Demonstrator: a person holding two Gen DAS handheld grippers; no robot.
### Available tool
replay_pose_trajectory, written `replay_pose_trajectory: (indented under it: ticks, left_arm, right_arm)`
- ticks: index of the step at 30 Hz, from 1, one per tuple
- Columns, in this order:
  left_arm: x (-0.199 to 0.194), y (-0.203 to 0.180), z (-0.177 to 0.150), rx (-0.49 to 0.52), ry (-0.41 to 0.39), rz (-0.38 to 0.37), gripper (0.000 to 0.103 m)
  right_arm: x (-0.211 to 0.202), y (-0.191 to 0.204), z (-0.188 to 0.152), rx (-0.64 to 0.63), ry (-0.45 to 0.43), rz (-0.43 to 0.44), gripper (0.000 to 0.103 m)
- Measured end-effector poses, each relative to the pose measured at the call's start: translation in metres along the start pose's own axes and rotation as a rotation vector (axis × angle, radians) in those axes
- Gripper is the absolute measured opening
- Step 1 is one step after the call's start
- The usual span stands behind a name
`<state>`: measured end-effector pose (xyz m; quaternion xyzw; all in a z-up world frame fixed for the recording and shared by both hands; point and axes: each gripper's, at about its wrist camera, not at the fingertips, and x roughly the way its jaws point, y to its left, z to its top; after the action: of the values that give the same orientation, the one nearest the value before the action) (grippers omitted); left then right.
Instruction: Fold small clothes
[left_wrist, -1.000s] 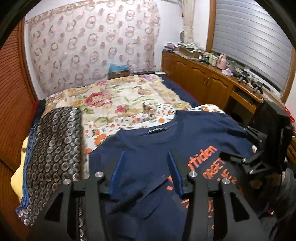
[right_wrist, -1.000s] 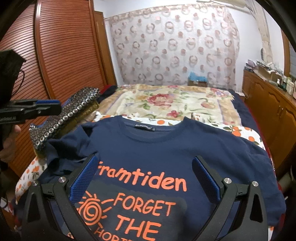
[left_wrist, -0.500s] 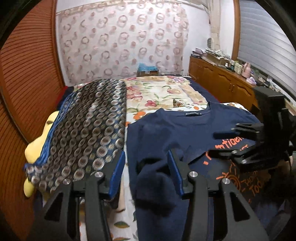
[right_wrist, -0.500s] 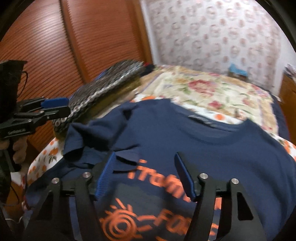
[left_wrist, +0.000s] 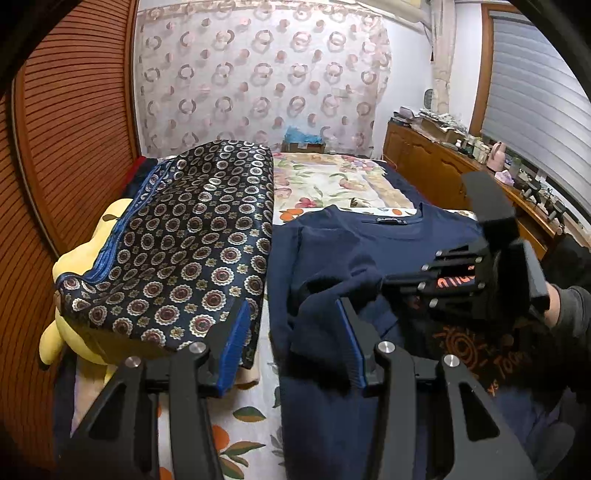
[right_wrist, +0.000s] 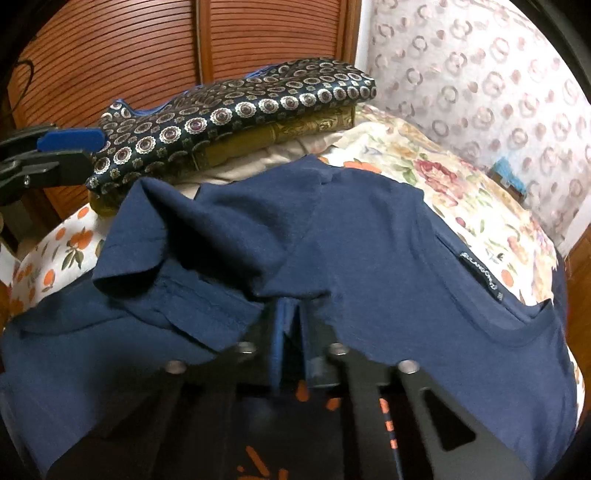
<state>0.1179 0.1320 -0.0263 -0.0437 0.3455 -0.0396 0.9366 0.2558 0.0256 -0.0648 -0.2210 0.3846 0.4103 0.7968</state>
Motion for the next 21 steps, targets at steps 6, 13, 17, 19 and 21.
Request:
replay_pose_trajectory:
  ticks: [6, 13, 17, 19, 21]
  left_arm:
    - [0.001, -0.007, -0.002, 0.004, 0.006, -0.022, 0.046]
    - [0.01, -0.02, -0.009, 0.014, 0.031, -0.041, 0.046]
    - [0.019, -0.025, -0.014, 0.022, 0.057, -0.047, 0.046]
    - [0.023, -0.028, -0.015, 0.03, 0.071, -0.045, 0.046]
    - [0.027, -0.032, -0.017, 0.041, 0.082, -0.061, 0.046]
  right_arm:
    - [-0.044, -0.04, 0.002, 0.106, -0.093, -0.028, 0.001]
    - [-0.06, -0.085, -0.012, 0.263, -0.102, -0.149, 0.002]
    - [-0.065, -0.092, -0.019, 0.275, -0.094, -0.181, 0.005]
    - [-0.071, -0.092, -0.022, 0.276, -0.099, -0.184, 0.008]
    - [-0.077, -0.094, -0.027, 0.28, -0.1, -0.197, 0.011]
